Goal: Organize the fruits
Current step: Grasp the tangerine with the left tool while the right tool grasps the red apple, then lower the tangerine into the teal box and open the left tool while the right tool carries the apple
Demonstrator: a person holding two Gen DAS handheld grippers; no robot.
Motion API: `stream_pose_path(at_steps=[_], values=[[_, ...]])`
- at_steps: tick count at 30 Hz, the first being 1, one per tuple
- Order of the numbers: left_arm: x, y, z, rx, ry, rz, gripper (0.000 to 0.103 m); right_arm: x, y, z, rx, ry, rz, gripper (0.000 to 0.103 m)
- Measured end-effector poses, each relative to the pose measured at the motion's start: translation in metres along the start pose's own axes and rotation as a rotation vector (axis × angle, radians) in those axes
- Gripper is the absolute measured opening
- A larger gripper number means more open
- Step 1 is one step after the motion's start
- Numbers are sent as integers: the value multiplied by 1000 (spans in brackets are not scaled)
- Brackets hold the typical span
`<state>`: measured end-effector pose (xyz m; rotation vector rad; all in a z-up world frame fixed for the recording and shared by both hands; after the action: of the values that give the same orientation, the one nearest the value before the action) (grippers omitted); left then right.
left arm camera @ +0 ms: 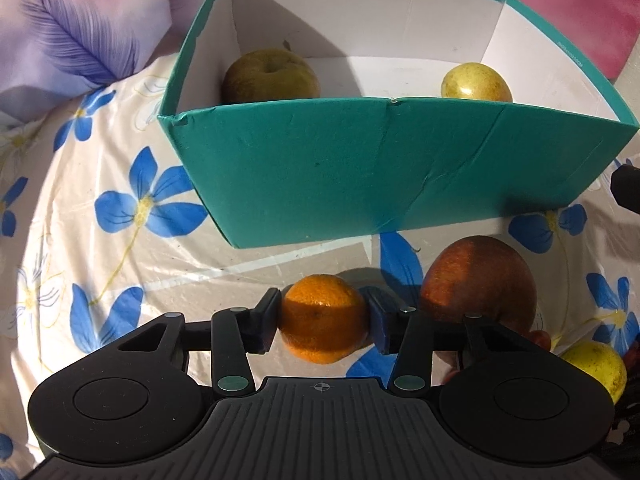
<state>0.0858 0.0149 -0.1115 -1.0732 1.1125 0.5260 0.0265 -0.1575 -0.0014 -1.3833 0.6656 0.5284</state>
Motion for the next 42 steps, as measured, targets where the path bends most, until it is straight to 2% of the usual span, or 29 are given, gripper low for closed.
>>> stream_pose_path(at_steps=[6, 15, 23, 26, 29, 33, 42], values=[[-18, 4, 14, -49, -29, -21, 50, 4, 7, 20, -51, -56, 51, 87], [-40, 10, 34, -73, -46, -48, 50, 29, 28, 59, -73, -153, 225, 86], [-44, 20, 36, -47, -21, -38, 50, 58, 40, 83, -38, -186, 322, 69], [-43, 21, 37, -37, -11, -32, 50, 73, 47, 87, -21, -165, 348, 69], [-46, 20, 38, -31, -5, -33, 50, 73, 48, 89, -30, -148, 341, 68], [-60, 7, 34, 9, -3, -72, 50, 62, 42, 81, 2, -126, 310, 68], [-100, -66, 10, 126, -28, -259, 50, 11, -3, 45, 98, -89, 148, 68]])
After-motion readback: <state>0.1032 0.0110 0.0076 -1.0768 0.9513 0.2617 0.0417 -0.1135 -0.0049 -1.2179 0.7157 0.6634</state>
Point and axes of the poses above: each gripper's, at about its wrist camera, not at the fingertips, and x roughly the way its jaws point, z to its left, y to its underside, the point moved 5 cm from there along x, roughly the way its jaws point, and after that the axes turned 8 degrees about x, right-handed, at the moved point
